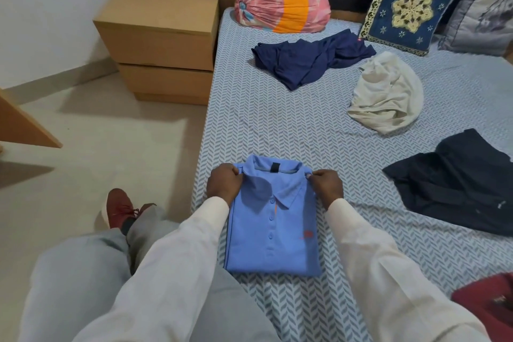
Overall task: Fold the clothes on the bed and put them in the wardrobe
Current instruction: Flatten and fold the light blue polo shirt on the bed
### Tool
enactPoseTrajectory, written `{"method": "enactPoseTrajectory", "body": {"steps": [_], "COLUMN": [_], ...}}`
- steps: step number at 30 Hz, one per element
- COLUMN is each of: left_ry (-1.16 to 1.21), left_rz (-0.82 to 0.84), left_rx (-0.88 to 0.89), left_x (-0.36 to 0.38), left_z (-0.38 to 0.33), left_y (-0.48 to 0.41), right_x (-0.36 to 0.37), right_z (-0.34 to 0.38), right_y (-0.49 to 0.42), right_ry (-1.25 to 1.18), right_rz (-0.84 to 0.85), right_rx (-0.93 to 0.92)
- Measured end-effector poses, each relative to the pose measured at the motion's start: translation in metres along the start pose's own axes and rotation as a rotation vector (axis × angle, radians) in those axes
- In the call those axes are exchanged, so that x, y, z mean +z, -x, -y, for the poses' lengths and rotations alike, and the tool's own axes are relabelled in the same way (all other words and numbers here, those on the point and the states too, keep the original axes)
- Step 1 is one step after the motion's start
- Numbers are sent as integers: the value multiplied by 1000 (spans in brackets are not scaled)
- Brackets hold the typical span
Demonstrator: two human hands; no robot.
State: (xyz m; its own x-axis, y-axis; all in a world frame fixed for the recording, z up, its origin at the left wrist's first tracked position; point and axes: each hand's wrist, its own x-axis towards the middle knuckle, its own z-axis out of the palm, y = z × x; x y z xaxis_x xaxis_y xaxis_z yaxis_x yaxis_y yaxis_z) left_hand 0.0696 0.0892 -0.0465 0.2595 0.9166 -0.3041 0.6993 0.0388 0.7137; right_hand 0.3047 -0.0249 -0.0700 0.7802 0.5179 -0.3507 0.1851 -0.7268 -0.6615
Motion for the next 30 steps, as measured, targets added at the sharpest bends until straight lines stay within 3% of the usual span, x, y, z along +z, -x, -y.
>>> {"method": "enactPoseTrajectory", "body": {"steps": [6, 12, 15, 19, 22, 25, 27, 30], "left_ry": [98, 121, 130, 123, 33, -3, 16, 160], "left_rz": [-72, -45, -1, -5, -8, 4, 71, 291], "left_rx": [-79, -44, -26, -64, -55, -50, -62, -160], "left_x": [-3, -2, -1, 0, 3, 1, -2, -8], "left_z": [17, 16, 11, 18, 21, 21, 28, 43], "left_y": [-21, -21, -19, -17, -8, 4, 16, 43], "right_x": [2, 11, 9, 5, 4, 0, -5, -18], "right_z": [9, 12, 11, -2, -4, -2, -13, -37], "right_y": [-14, -9, -2, 4, 10, 17, 27, 58], "right_ry": [-233, -60, -110, -250, -123, -88, -151, -234], "right_rz": [159, -76, -117, -23, 29, 21, 76, 309], "right_rx": [-11, 28, 44, 91, -28, -35, 24, 57]}}
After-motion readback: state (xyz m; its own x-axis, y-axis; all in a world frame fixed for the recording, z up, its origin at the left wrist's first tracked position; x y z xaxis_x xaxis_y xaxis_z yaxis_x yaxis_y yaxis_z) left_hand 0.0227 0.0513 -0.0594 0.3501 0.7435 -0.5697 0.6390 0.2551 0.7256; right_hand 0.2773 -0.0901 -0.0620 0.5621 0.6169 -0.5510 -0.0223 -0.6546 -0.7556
